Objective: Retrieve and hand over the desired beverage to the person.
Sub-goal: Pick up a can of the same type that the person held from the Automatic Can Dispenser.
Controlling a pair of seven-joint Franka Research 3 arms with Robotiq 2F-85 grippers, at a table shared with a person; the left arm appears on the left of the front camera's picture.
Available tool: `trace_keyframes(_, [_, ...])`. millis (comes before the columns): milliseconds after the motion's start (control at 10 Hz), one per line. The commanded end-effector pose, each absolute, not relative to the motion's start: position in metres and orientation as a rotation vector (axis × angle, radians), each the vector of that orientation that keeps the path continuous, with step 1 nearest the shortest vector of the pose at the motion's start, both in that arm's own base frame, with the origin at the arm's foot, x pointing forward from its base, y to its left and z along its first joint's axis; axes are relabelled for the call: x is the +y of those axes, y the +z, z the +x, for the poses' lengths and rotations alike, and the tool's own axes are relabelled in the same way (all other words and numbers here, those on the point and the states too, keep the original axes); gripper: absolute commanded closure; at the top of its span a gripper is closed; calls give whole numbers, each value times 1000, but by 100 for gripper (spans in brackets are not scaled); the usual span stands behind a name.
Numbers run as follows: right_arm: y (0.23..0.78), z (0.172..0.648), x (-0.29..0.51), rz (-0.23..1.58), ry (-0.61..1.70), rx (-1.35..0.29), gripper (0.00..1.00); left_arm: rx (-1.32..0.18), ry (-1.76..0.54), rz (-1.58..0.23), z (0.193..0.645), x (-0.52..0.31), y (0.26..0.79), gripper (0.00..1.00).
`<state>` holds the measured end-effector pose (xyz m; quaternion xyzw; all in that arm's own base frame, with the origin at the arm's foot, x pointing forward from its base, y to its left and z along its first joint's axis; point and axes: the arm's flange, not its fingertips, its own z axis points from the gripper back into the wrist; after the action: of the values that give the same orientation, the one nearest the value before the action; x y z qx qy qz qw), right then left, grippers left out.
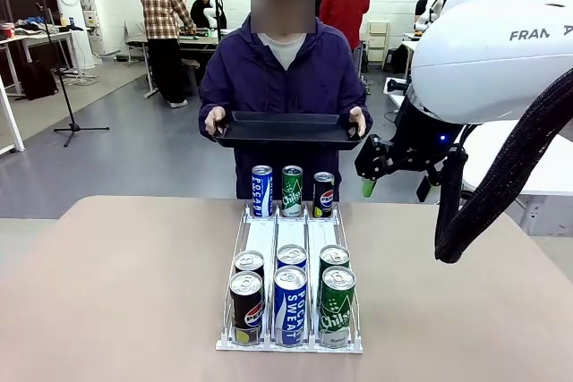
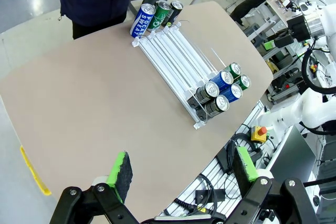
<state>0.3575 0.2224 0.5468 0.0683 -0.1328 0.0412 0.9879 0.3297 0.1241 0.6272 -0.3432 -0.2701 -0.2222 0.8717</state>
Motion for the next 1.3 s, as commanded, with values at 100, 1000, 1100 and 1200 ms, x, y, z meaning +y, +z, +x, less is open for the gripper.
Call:
trace_keyframes(100, [547, 357, 222, 132, 89, -267, 0, -580, -484, -735, 330, 126, 628, 0])
trace_keyframes(1000, [506, 350, 299, 21, 63, -150, 0, -580, -484, -735, 330, 126, 628, 0])
trace_keyframes(1100, [499, 349, 305, 34, 65, -145, 0, -580, -484, -735, 330, 126, 628, 0])
trace_keyframes(1200, [492, 349, 311, 44, 87, -136, 0, -580, -484, -735, 330, 126, 628, 0])
